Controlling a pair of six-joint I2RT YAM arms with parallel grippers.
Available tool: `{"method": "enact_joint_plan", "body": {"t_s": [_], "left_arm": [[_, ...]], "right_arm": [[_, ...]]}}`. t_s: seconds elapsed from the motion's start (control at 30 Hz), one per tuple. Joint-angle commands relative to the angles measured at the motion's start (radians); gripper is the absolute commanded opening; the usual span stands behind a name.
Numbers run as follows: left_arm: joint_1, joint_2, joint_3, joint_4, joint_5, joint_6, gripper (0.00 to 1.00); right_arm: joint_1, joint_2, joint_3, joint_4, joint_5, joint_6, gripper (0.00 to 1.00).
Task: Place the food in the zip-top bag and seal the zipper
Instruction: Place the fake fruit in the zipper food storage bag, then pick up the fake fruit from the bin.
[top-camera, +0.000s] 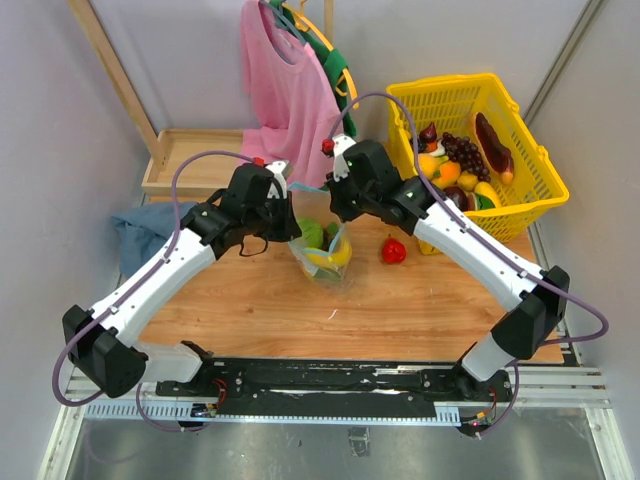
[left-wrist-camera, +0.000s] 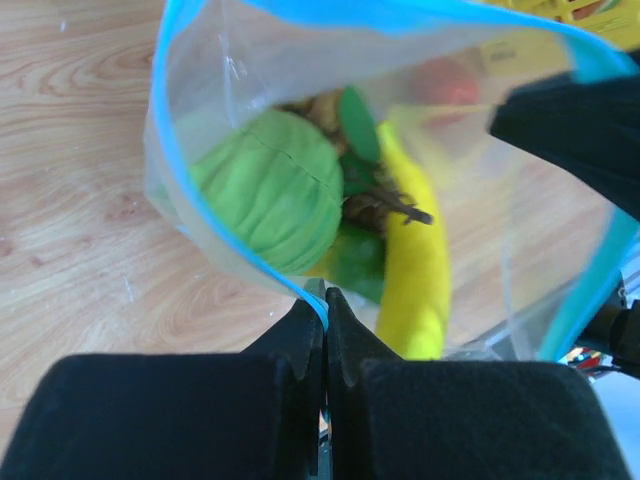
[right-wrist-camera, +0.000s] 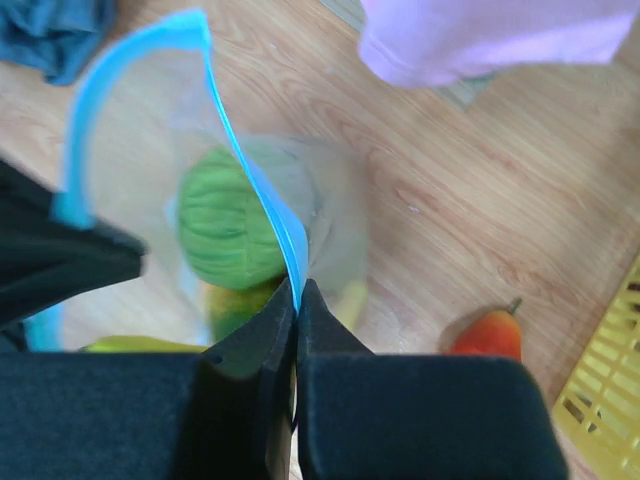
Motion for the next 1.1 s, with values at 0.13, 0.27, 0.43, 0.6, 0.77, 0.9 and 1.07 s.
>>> {"method": "enact_joint_plan", "body": {"t_s": [0.13, 0.27, 0.43, 0.6, 0.77, 0.9, 1.07], "left_arm": [[-0.004, 0.003, 0.121, -0.129, -0.084, -0.044, 0.0], [-0.004, -0.03, 0.07, -0.098, -0.075, -0.066, 0.0], [-0.004, -0.009, -0.004, -0.018, 0.061, -0.106, 0.0], [-0.004, -0.005, 0.039, -0.09, -0.032, -0.105, 0.0], [-0.004, -0.057, 0.05, -0.099, -0.047, -0.122, 0.1], [-0.003, -0.063, 0.053, -0.133, -0.074, -0.143, 0.14], [-0.004, -0.061, 0.059, -0.136, -0.06, -0.156, 0.01]], "right_arm": [[0.049, -0.062, 0.07, -0.046, 0.048, -0.075, 0.01], [0.043, -0.068, 0.009, 0.03, 0.043, -0.068, 0.01], [0.041, -0.028, -0.01, 0.052, 0.074, -0.055, 0.03], [0.037, -0.042, -0.024, 0.071, 0.093, -0.046, 0.02], [0.037, -0.091, -0.067, 0.155, 0.037, -0.04, 0.01], [0.038, -0.097, -0.08, 0.173, 0.027, -0.026, 0.01], [0.037, -0.103, -0.1, 0.201, 0.049, -0.014, 0.02]]}}
